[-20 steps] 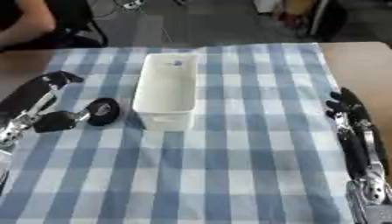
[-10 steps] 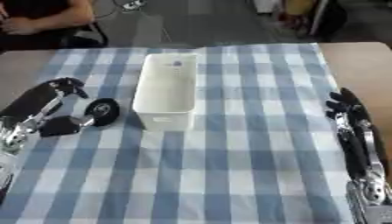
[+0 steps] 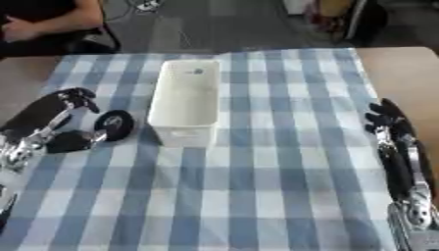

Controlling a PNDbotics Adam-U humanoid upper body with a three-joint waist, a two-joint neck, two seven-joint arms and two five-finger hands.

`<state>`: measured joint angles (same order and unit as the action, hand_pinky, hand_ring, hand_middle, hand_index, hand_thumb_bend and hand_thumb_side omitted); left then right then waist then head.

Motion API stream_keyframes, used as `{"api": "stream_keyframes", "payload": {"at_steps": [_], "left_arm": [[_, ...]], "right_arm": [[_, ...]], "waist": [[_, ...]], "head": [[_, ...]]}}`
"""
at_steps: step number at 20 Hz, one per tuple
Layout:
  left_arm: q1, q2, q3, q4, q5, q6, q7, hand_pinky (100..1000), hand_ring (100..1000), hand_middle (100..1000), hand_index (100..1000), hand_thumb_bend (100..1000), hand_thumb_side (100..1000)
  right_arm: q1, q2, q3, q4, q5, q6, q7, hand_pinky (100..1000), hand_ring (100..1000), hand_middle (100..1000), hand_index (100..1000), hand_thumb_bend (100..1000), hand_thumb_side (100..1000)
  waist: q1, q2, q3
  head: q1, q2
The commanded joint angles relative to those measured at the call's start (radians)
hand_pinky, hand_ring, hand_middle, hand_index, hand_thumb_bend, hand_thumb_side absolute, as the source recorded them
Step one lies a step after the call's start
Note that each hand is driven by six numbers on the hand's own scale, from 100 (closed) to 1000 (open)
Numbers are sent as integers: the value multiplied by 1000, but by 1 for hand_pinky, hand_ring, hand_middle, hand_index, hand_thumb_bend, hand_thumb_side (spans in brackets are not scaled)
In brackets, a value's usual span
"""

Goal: Pick up objects on the table and place them in the box.

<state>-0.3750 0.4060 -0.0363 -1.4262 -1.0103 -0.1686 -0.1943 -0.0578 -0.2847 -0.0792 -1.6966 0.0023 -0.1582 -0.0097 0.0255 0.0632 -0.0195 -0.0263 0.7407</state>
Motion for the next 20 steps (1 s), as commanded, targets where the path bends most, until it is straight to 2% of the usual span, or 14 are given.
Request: {"api": "stream_keyframes", "payload": {"at_steps": [1, 20], "left_arm": [[-23, 6, -6, -3, -12, -9, -2, 952, 812, 846, 708, 563, 812], [-28, -27, -32, 87, -33, -25, -4, 953, 812, 846, 692, 533, 813]], "right_arm": [[-2, -14, -2, -22, -2, 1, -2, 861, 865, 858, 964, 100, 727], [-4, -12, 0, -22, -4, 0, 0, 861, 864, 858, 964, 100, 730]], "waist": [[-1, -8, -1], [-3, -6, -6]], "head": [[6, -19], [11, -24]]}}
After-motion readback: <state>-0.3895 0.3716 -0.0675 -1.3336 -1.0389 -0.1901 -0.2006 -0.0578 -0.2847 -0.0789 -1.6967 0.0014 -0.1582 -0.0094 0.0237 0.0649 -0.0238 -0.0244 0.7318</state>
